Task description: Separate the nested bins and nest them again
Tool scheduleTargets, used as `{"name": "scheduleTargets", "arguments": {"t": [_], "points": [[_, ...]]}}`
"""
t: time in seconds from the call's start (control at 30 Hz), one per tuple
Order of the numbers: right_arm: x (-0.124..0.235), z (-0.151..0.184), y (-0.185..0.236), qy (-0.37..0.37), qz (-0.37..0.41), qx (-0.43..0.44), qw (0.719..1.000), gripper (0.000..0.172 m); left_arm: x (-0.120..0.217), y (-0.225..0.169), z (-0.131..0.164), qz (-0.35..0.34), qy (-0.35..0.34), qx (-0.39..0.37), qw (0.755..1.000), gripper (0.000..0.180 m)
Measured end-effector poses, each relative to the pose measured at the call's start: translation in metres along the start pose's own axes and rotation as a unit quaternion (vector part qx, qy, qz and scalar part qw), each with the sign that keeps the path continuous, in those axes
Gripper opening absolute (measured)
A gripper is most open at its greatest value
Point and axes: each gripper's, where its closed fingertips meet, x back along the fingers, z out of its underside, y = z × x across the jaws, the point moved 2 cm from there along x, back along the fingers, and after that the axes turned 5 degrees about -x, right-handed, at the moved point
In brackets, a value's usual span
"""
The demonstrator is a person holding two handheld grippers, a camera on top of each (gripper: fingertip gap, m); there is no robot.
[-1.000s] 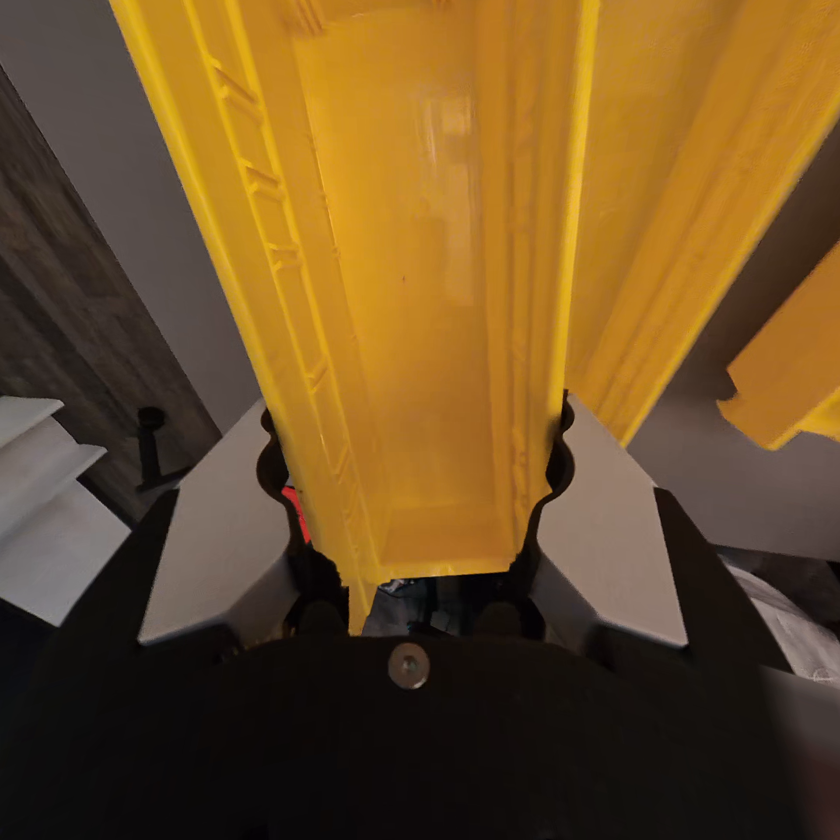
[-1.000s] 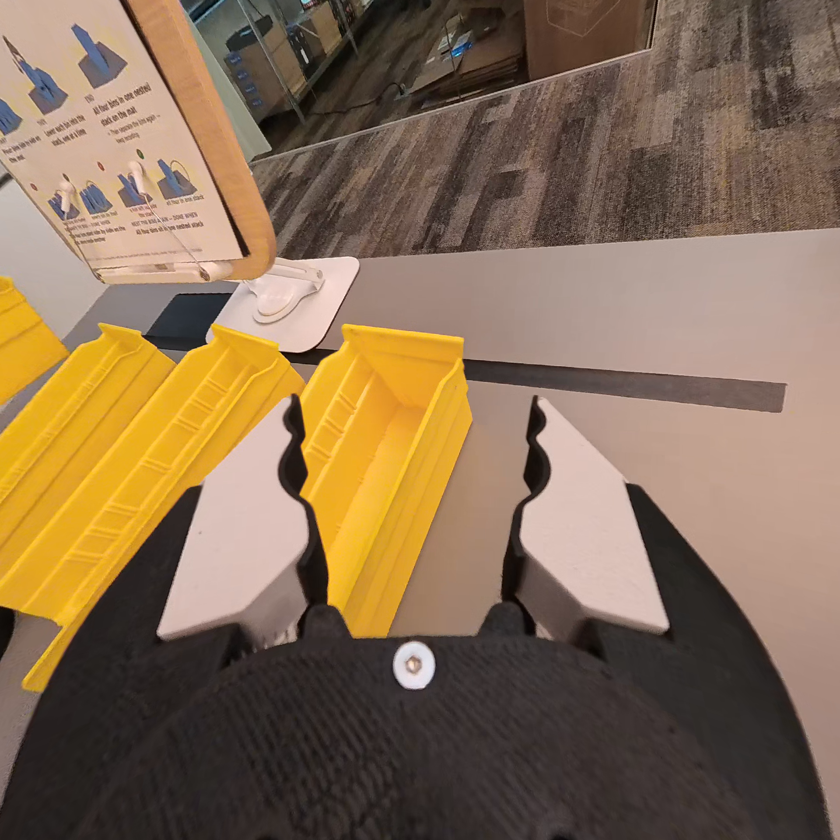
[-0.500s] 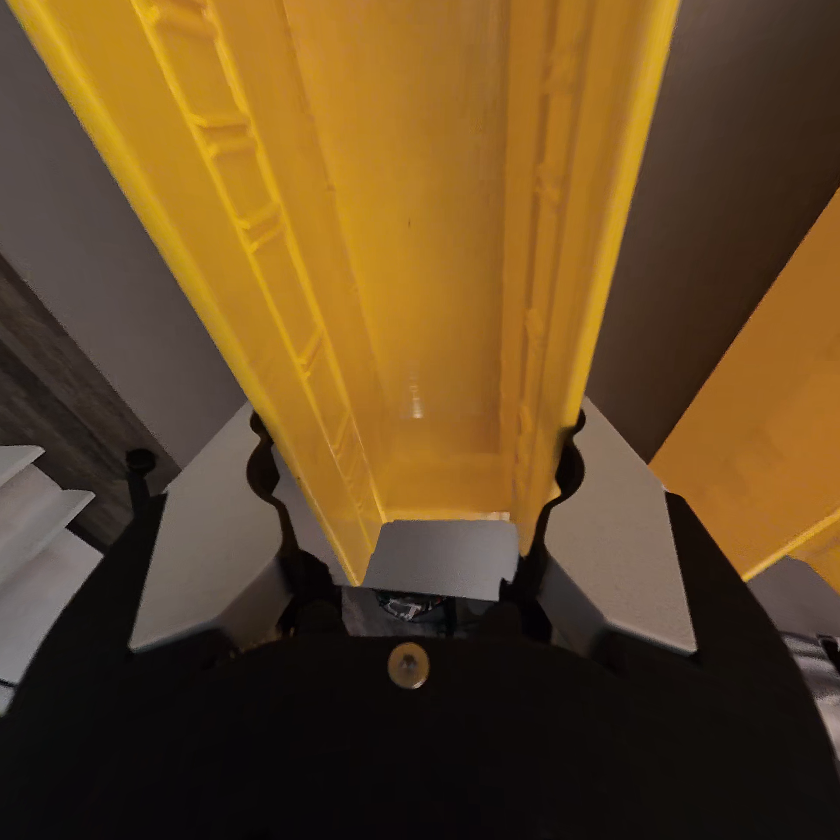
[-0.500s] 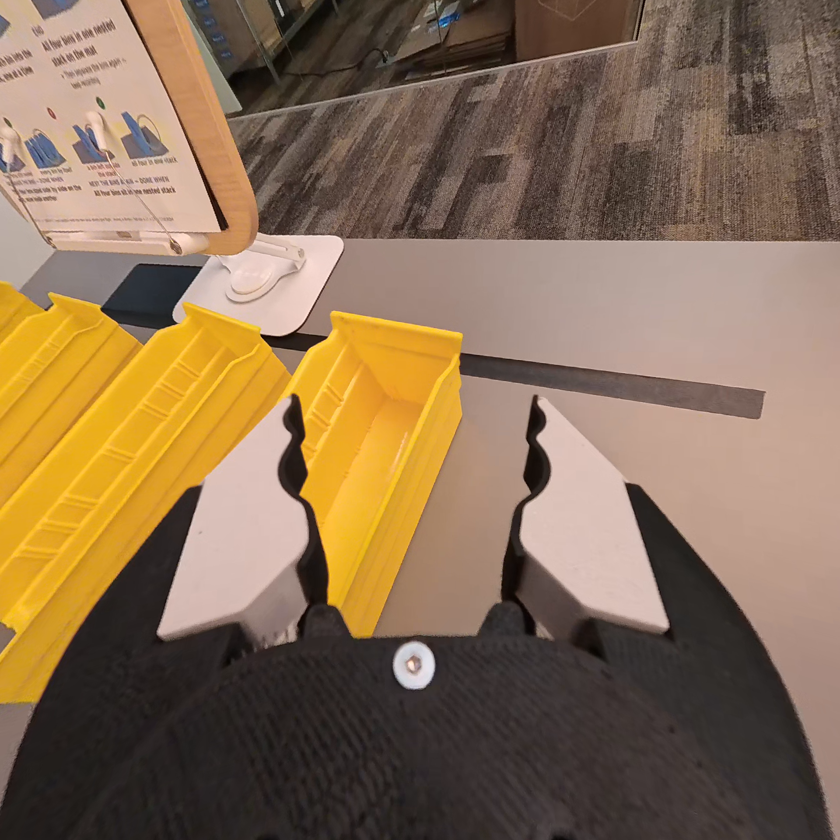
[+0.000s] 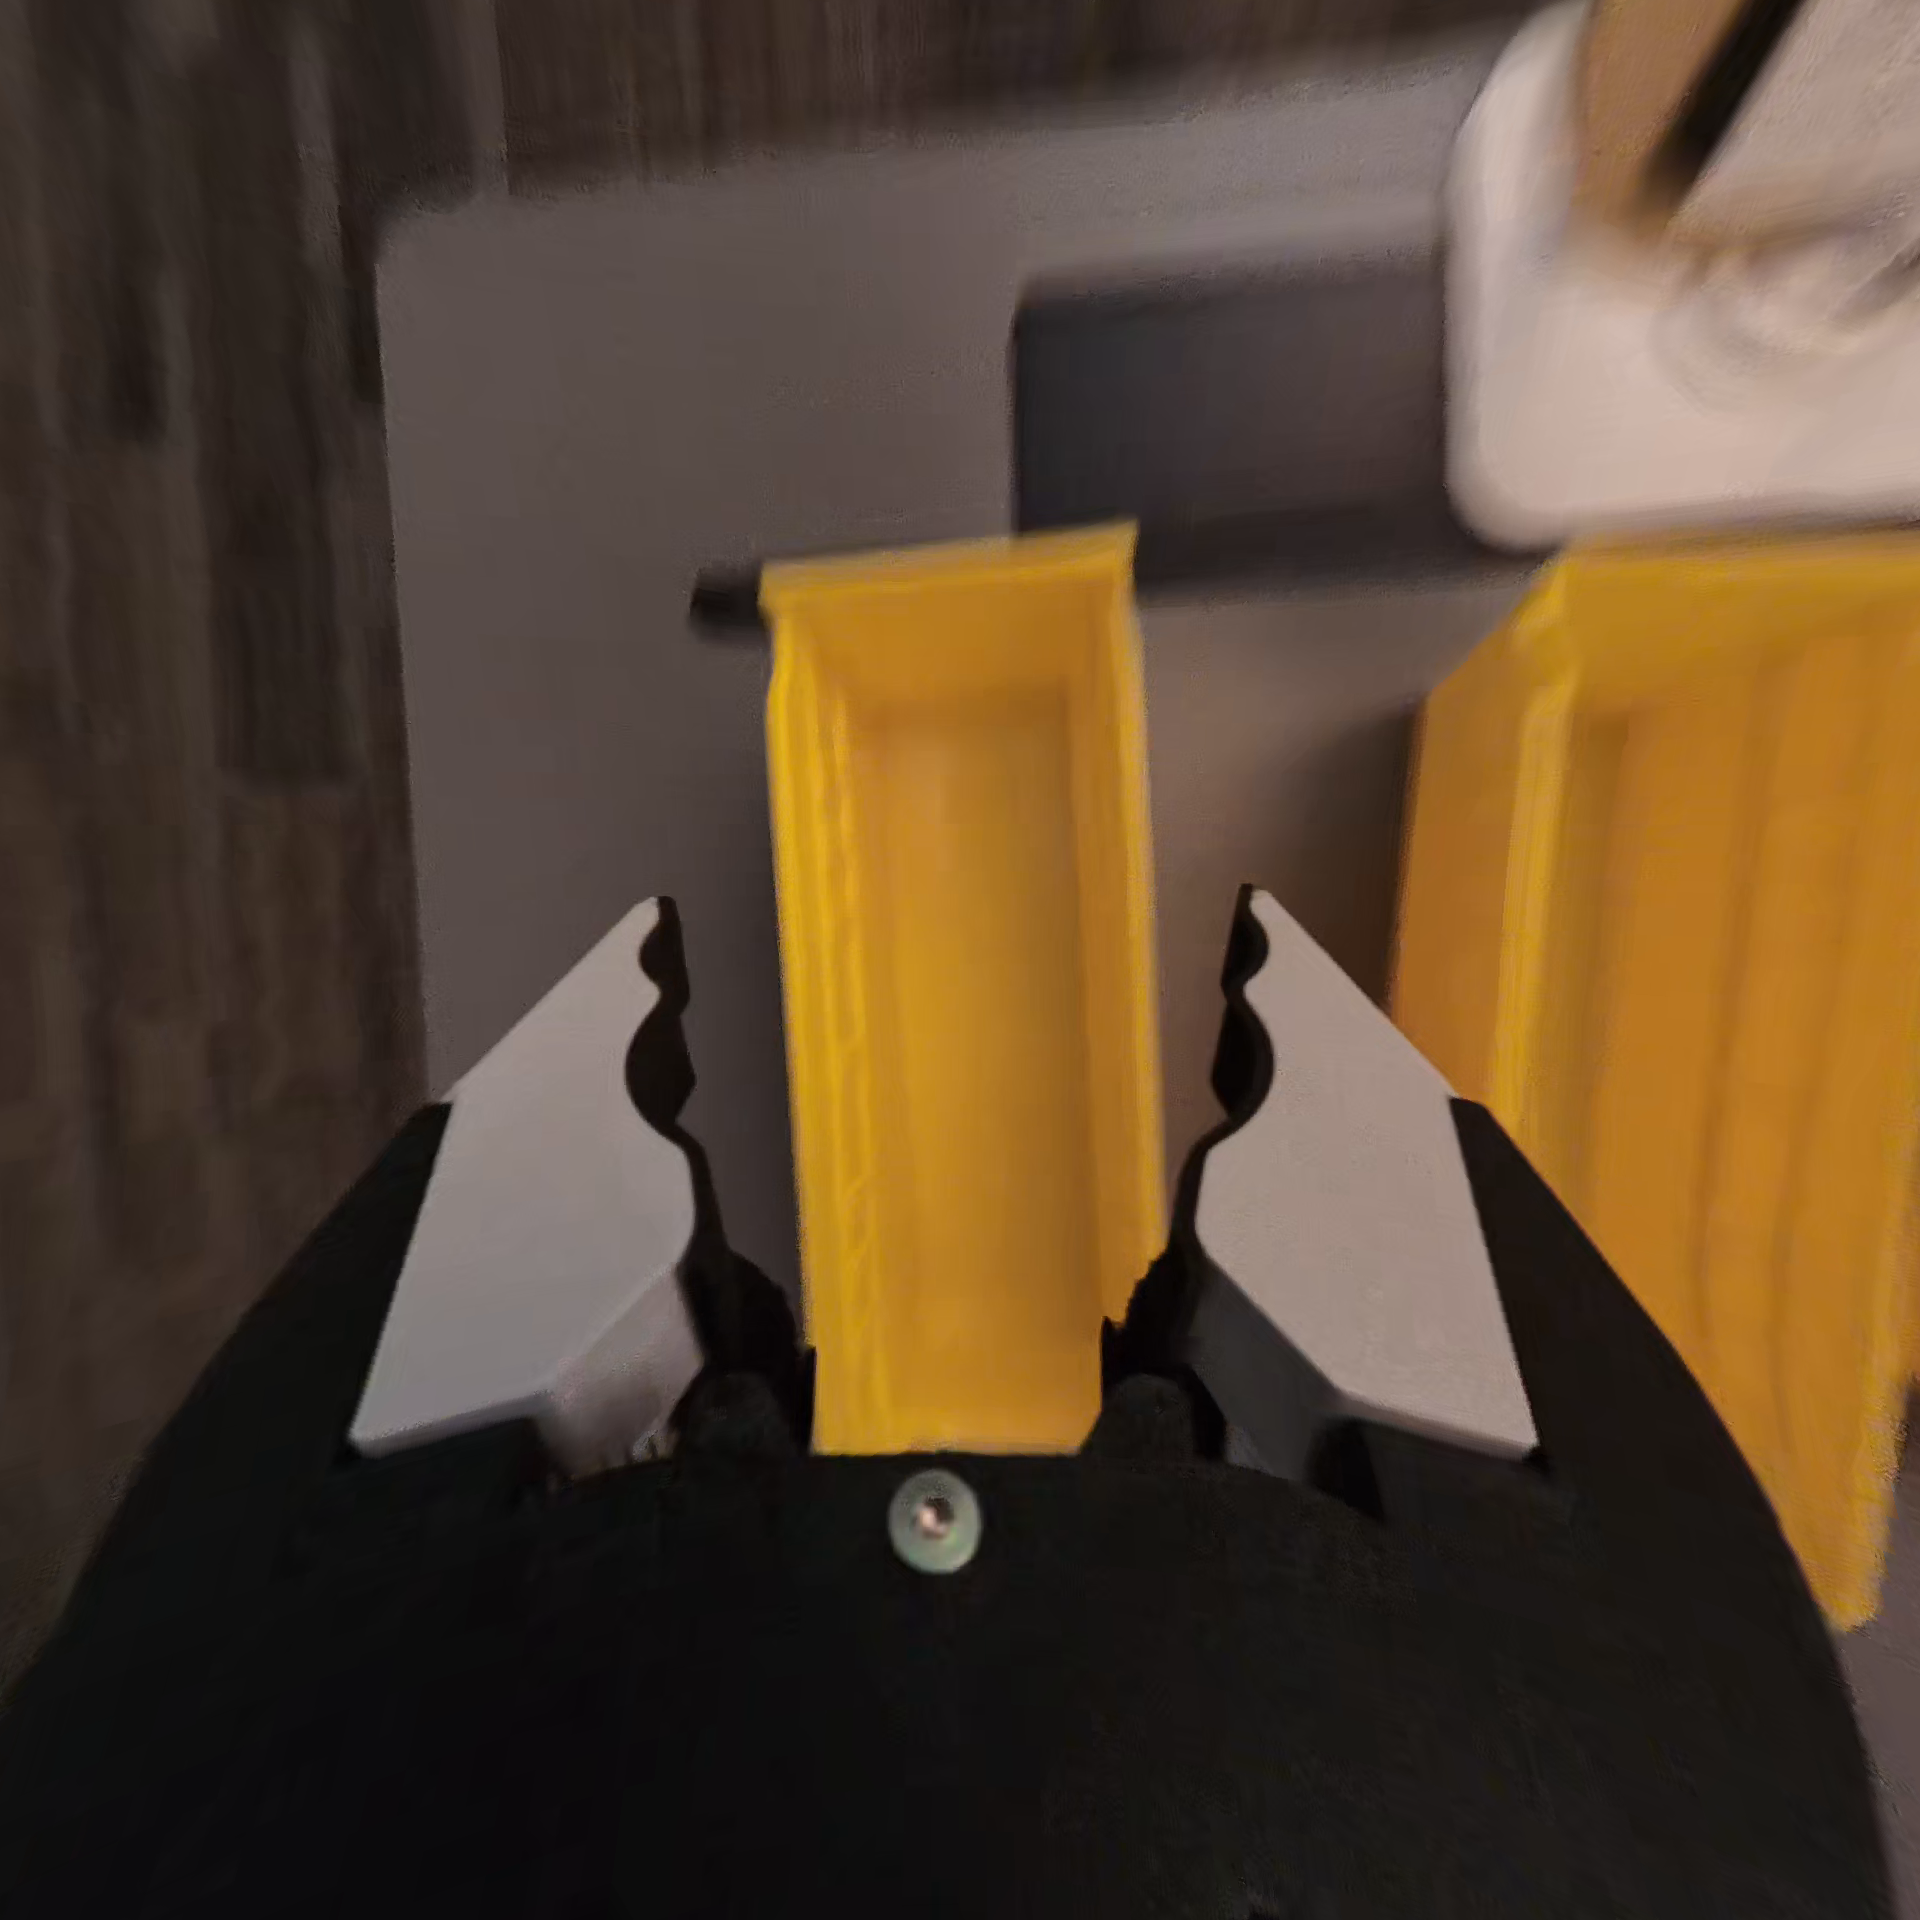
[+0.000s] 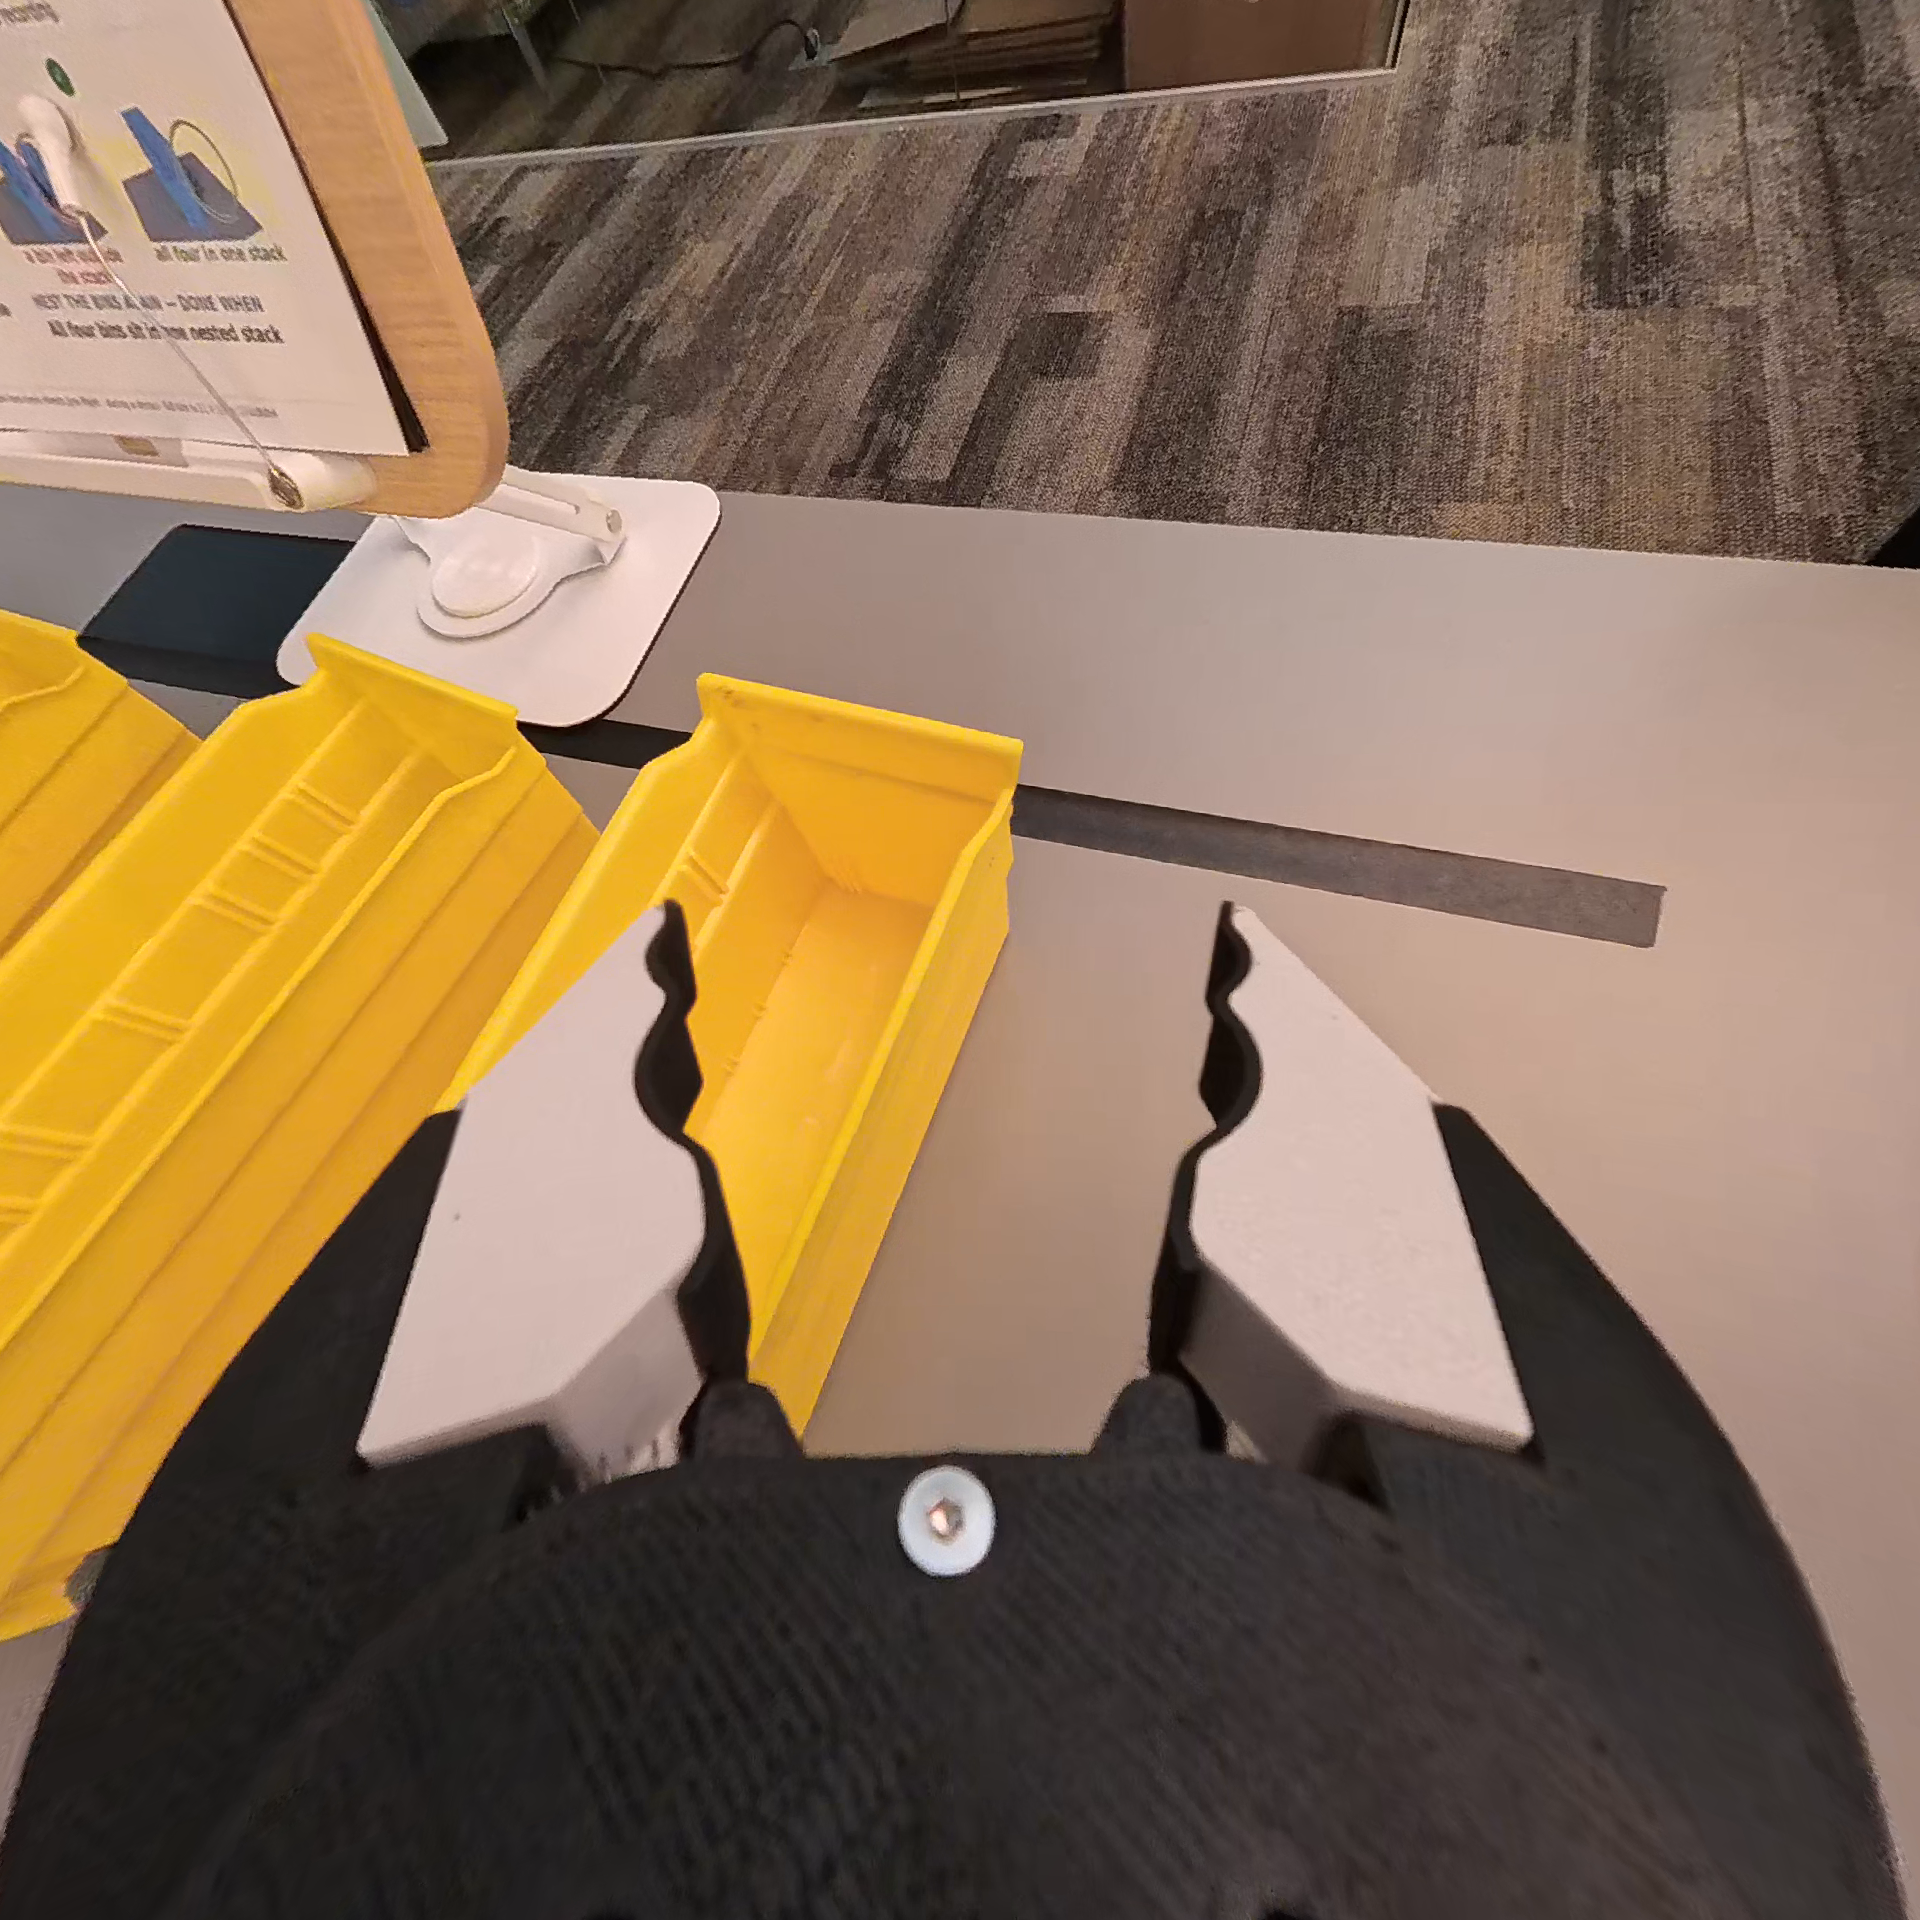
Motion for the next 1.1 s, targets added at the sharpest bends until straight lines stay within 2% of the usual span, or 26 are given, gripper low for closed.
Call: {"name": "scheduleTargets", "arguments": {"t": [0.07,0.1,0.17,0.27,0.33,0.4,0.43,0.5,0.57,0.63,0.7,0.77,0.9,0.97,1.03,1.1], "points": [[0.003,0.0,-0.003,-0.001,0.01,0.002,1.0,0.1,0.033,-0.025,-0.048,0.066,-0.159,0.042,0.984,0.099],[0.005,0.0,-0.005,-0.001,0.017,0.003,1.0,0.1,0.056,-0.043,-0.069,0.116,-0.243,0.06,0.961,0.098],[0.01,-0.002,-0.01,-0.003,0.032,0.006,0.999,0.1,0.105,-0.076,-0.091,0.204,-0.385,0.077,0.897,0.088],[0.022,-0.006,-0.015,-0.015,0.052,0.005,0.999,0.1,0.162,-0.119,-0.086,0.268,-0.527,0.052,0.805,0.07],[0.032,-0.008,-0.015,-0.017,0.065,0.001,0.998,0.102,0.179,-0.129,-0.073,0.238,-0.591,0.061,0.769,0.047],[0.046,-0.013,-0.005,-0.026,0.069,0.001,0.997,0.104,0.199,-0.131,-0.06,0.215,-0.653,0.084,0.722,0.053],[0.053,-0.016,0.003,-0.036,0.069,0.002,0.997,0.105,0.205,-0.134,-0.053,0.222,-0.66,0.081,0.713,0.055],[0.068,-0.02,0.029,-0.058,0.058,0.008,0.997,0.106,0.204,-0.14,-0.038,0.223,-0.648,0.051,0.727,0.06],[0.078,-0.01,0.066,-0.054,0.043,0.0,0.998,0.113,0.199,-0.125,-0.03,0.17,-0.654,0.039,0.736,0.059],[0.08,0.004,0.128,-0.038,-0.023,0.008,0.999,0.119,0.198,-0.117,-0.029,0.149,-0.639,0.015,0.754,0.058],[0.073,0.015,0.187,-0.028,-0.08,0.018,0.996,0.121,0.194,-0.112,-0.026,0.15,-0.618,0.006,0.772,0.058],[0.052,0.024,0.22,0.012,-0.074,0.037,0.996,0.126,0.19,-0.106,-0.025,0.14,-0.601,0.005,0.787,0.057],[-0.002,0.036,0.25,0.112,-0.032,0.031,0.993,0.138,0.17,-0.079,-0.015,0.016,-0.532,-0.005,0.847,0.057],[-0.024,0.042,0.253,0.155,-0.006,0.012,0.988,0.143,0.169,-0.075,-0.009,0.009,-0.509,-0.016,0.86,0.059],[-0.038,0.051,0.255,0.197,0.017,-0.005,0.98,0.146,0.176,-0.072,-0.004,0.023,-0.515,-0.021,0.857,0.057],[-0.05,0.06,0.244,0.236,0.072,-0.001,0.969,0.148,0.19,-0.064,0.0,0.023,-0.552,-0.035,0.833,0.046]]}}
